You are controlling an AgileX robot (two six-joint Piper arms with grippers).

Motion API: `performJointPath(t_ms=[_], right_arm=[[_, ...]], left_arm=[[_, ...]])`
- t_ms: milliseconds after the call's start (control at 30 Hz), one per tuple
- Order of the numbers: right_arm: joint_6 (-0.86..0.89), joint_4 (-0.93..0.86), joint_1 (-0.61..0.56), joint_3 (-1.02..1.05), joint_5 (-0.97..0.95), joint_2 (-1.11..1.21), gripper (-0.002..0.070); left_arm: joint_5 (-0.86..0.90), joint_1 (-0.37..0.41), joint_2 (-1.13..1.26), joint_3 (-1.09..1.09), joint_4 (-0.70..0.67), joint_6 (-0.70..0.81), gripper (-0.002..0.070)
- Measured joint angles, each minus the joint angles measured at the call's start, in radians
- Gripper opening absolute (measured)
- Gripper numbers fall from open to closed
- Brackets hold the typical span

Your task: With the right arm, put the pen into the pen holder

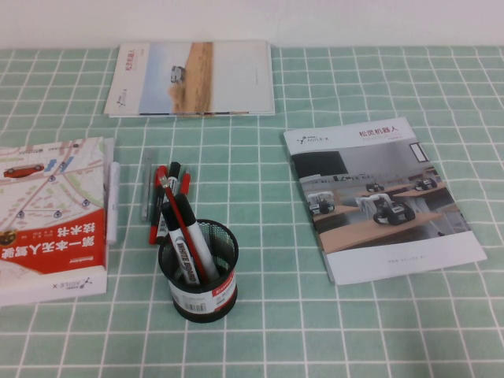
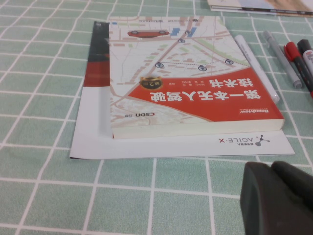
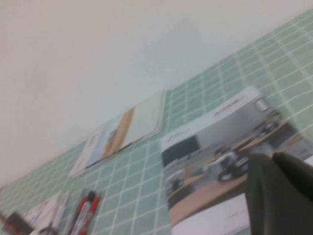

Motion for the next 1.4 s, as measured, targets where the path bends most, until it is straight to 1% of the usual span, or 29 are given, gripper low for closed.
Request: performJointPath(t_ms=[100, 167, 300, 433, 667, 767, 933, 1167, 1400], right_arm=[[0.002, 0.004, 0.000, -0.073, 0.095, 0.046, -0.0019], [0.018, 0.004, 0.000, -0.149, 0.177, 0.121, -0.0019], [0.023, -0.022, 0.000, -0.309, 0.363, 0.327, -0.0018], [0.019, -0.103, 0.000, -0.479, 0.542, 0.551, -0.0019], [-0.037, -0.171, 0.009, -0.752, 0.673, 0.900, -0.0019], [-0.039, -0.205, 0.062, -0.851, 0.680, 1.048, -0.0019], [0.003, -0.259, 0.210, -1.036, 0.682, 1.268, -0.0019], [0.171, -0.443, 0.379, -1.361, 0.705, 1.579, -0.0015], [0.285, -0.562, 0.483, -1.735, 0.817, 1.892, -0.0017]], left_arm=[[0.000, 0.000, 0.000, 0.000, 0.000, 0.000, -0.0004], [0.000, 0.000, 0.000, 0.000, 0.000, 0.000, -0.0004], [0.000, 0.000, 0.000, 0.000, 0.000, 0.000, -0.0004], [0.000, 0.000, 0.000, 0.000, 0.000, 0.000, -0.0004], [0.000, 0.000, 0.000, 0.000, 0.000, 0.000, -0.0004], [0.000, 0.000, 0.000, 0.000, 0.000, 0.000, -0.0004], [0.000, 0.000, 0.000, 0.000, 0.000, 0.000, -0.0004], [0.000, 0.000, 0.000, 0.000, 0.000, 0.000, -0.0004], [0.000, 0.000, 0.000, 0.000, 0.000, 0.000, -0.0004]])
